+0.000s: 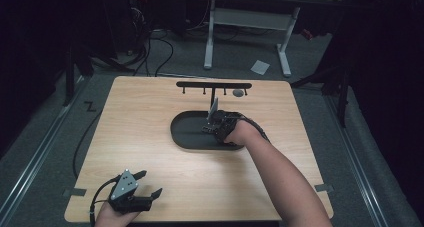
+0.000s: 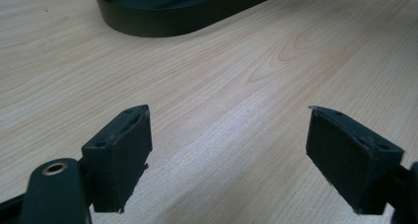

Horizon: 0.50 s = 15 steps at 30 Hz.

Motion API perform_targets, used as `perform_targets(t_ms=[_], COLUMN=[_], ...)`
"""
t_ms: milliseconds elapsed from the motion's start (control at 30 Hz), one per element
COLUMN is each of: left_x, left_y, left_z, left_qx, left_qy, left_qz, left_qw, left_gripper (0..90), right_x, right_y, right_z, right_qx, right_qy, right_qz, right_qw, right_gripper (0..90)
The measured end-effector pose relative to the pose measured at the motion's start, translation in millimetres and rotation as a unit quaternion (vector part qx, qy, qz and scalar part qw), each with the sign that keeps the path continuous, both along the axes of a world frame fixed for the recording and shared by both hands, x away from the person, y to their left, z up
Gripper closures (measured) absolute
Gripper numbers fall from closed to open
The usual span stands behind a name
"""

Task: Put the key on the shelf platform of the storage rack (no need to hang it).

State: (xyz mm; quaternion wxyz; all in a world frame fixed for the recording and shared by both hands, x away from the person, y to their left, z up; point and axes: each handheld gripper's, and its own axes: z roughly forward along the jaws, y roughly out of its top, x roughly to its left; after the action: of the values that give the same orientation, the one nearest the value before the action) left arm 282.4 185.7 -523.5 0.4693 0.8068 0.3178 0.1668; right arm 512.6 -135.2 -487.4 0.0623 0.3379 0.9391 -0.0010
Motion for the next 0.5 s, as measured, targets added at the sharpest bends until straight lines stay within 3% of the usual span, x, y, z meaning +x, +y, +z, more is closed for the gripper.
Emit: perform_targets(t_ms=[167, 500], left_x=[0.2, 0.6], left_y=[0.4, -1.4], left_z=[-0.3, -1.1], left_qx=[0.002, 0.006], left_qy=[0.001, 0.002], left_qz=[0.000, -0.002], left_qw=[1.0000, 1.0000], left_gripper=[18.3, 18.3], right_x=[-1.5, -9.9], right_y=[-0.6, -3.7], right_z=[2.5, 20.1], right_qx=[0.006, 0.018], right_qy=[-0.001, -0.024], right_qz=[0.002, 0.006], right_qw=[1.0000, 0.9995], right_gripper=[41.8, 40.4])
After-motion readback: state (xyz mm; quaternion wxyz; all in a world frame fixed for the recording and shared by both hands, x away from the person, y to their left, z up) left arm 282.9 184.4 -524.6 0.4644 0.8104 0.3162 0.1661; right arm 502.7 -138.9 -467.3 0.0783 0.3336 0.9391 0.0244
